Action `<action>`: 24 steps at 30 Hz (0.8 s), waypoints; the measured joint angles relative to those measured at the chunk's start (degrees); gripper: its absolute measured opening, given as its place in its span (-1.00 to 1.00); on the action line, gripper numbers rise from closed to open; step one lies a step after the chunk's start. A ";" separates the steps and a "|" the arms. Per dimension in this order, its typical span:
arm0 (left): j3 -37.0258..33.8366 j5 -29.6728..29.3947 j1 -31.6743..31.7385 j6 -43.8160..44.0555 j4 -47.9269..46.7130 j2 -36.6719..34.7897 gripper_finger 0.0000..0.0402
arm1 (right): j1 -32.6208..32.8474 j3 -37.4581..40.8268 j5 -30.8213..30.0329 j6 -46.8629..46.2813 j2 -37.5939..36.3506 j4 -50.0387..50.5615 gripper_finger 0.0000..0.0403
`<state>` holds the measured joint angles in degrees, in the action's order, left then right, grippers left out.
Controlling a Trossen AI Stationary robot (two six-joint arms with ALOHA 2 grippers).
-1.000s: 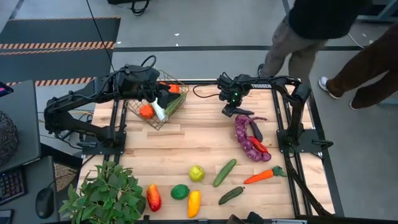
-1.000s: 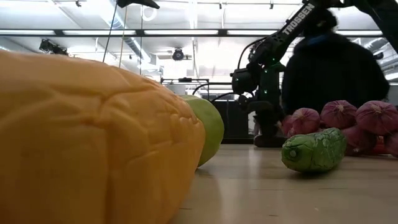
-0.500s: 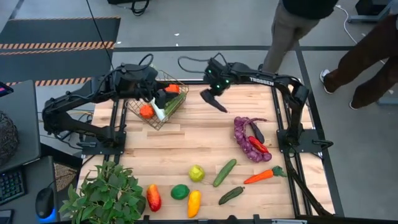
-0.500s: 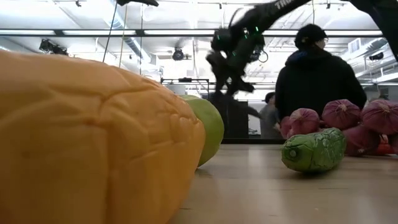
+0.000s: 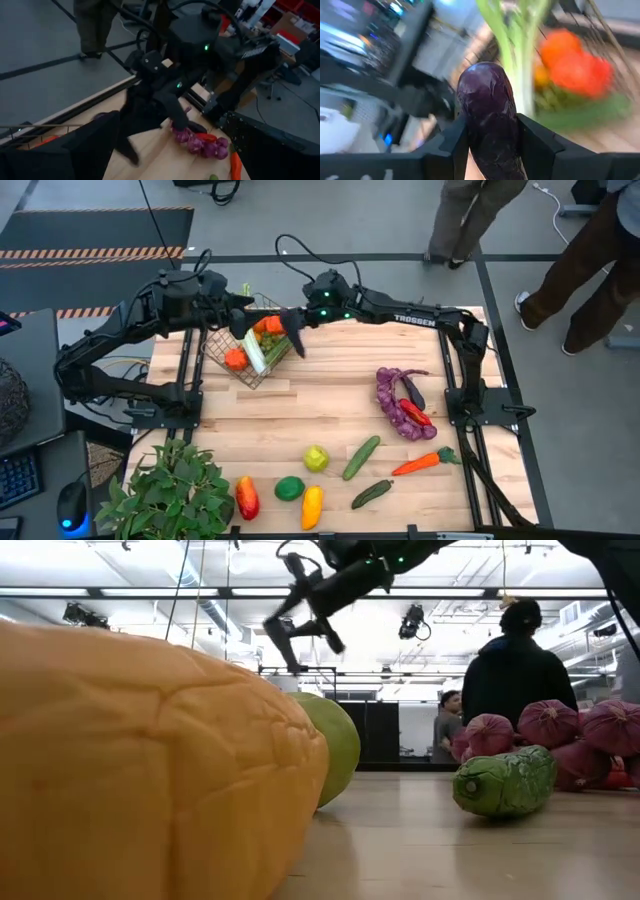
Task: Build produce basket
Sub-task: Put the top eggplant into the wire basket
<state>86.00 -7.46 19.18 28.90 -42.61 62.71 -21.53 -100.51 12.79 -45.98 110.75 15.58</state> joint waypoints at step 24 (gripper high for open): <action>-0.02 2.21 -0.74 -4.53 -0.16 -0.52 0.86 | 2.03 3.67 -23.83 -42.91 0.89 -5.70 -0.25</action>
<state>85.97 -5.26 18.44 24.37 -42.78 62.18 -19.49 -96.84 -11.05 -88.88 111.63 9.88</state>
